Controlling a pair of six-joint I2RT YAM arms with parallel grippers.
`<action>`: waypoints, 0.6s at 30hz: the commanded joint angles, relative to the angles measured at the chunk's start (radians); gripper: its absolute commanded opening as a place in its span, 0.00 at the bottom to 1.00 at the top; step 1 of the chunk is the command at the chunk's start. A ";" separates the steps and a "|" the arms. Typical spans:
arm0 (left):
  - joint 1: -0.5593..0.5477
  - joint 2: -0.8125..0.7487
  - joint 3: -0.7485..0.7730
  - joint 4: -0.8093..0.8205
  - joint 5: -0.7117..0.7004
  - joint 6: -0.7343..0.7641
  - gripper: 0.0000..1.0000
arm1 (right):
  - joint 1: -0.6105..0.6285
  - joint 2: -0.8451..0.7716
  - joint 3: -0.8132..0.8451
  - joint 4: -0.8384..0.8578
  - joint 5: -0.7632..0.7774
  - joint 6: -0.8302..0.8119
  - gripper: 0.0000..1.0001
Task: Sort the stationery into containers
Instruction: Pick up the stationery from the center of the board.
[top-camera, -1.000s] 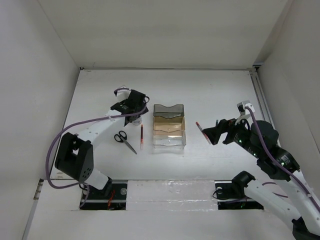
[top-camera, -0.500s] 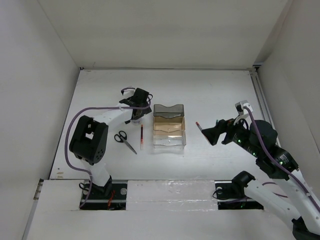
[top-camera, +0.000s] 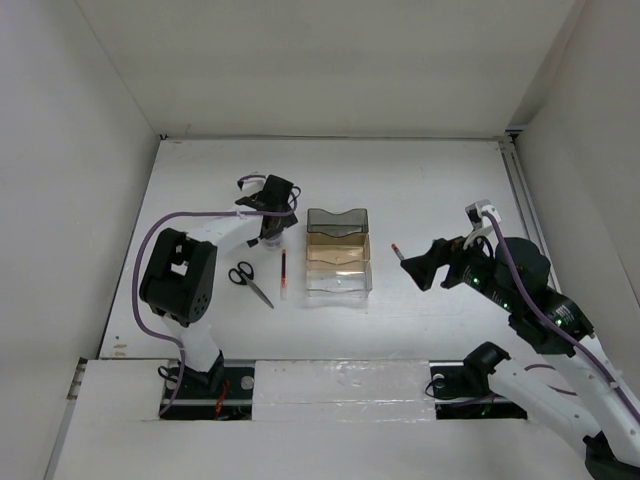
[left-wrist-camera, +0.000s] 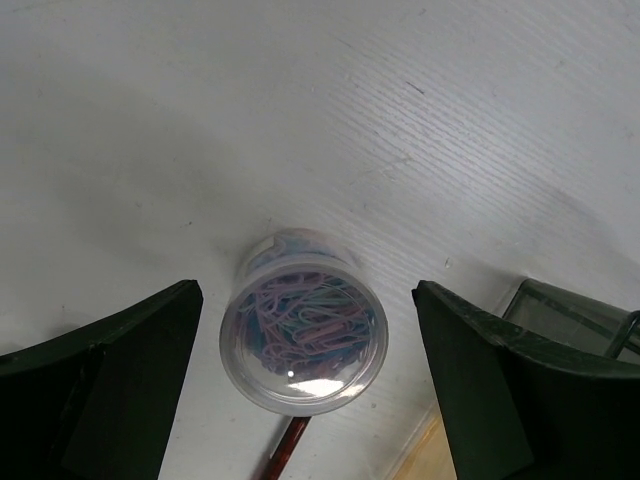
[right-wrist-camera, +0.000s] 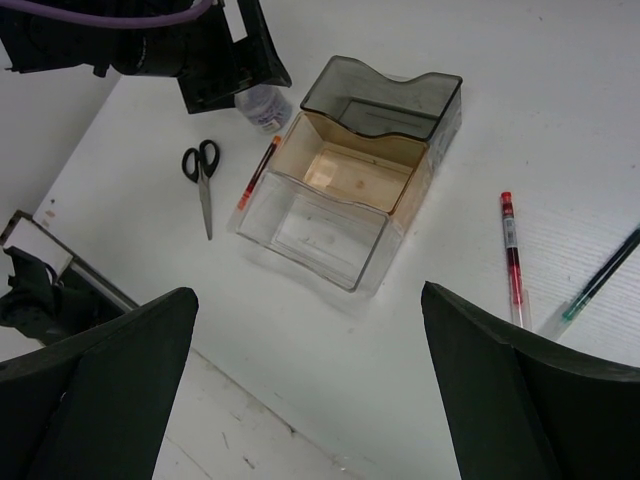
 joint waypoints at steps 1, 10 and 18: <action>0.003 0.011 0.004 0.021 -0.002 0.004 0.84 | -0.003 0.000 0.013 0.059 -0.016 -0.001 1.00; 0.003 0.011 -0.026 0.030 0.007 0.004 0.71 | -0.003 0.000 0.013 0.059 0.003 -0.001 1.00; 0.003 0.011 -0.070 0.030 0.007 -0.005 0.45 | -0.003 0.000 0.013 0.059 0.012 0.017 1.00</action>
